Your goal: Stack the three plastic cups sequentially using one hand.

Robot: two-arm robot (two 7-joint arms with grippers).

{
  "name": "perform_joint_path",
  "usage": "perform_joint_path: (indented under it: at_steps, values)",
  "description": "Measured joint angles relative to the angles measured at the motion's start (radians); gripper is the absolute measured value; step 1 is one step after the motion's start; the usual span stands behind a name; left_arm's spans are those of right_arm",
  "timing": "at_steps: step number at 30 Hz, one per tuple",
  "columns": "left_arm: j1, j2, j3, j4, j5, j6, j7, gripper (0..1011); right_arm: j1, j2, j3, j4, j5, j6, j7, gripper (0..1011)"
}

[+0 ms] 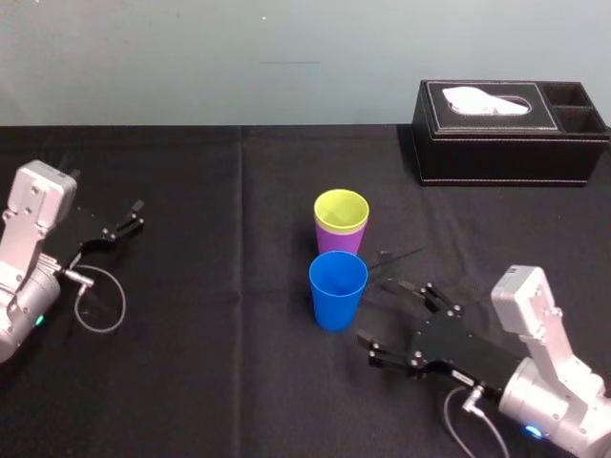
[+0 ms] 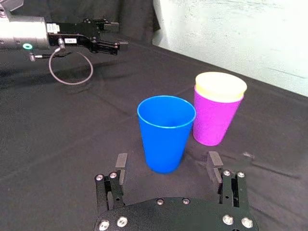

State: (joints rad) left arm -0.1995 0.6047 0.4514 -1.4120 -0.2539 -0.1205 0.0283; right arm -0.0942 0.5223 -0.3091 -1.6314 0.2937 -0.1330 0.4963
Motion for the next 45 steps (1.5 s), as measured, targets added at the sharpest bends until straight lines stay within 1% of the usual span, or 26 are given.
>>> perform_joint_path:
  at_steps: [3,5,14,22,27,38,45]
  values:
    - [0.000,0.000,0.000,0.000,0.000,0.000,0.000,1012,0.025,-0.017,-0.016,0.025,0.000,-0.002,0.003,1002]
    - [0.000,0.000,0.000,0.000,0.000,0.000,0.000,1012,0.030,-0.020,-0.018,0.030,0.000,-0.002,0.005,1002]
    - [0.000,0.000,0.000,0.000,0.000,0.000,0.000,1011,0.090,-0.058,-0.053,0.090,0.005,0.002,0.008,1002]
    - [0.000,0.000,0.000,0.000,0.000,0.000,0.000,1011,0.123,-0.081,-0.074,0.126,0.004,-0.003,0.011,1002]
    - [0.000,0.000,0.000,0.000,0.000,0.000,0.000,1011,0.154,-0.098,-0.091,0.154,-0.001,-0.012,0.015,1002]
    - [0.000,0.000,0.000,0.000,0.000,0.000,0.000,1011,0.192,-0.128,-0.112,0.190,-0.011,-0.022,0.012,1002]
    - [0.000,0.000,0.000,0.000,0.000,0.000,0.000,1011,0.206,-0.142,-0.119,0.209,-0.015,-0.030,0.007,1002]
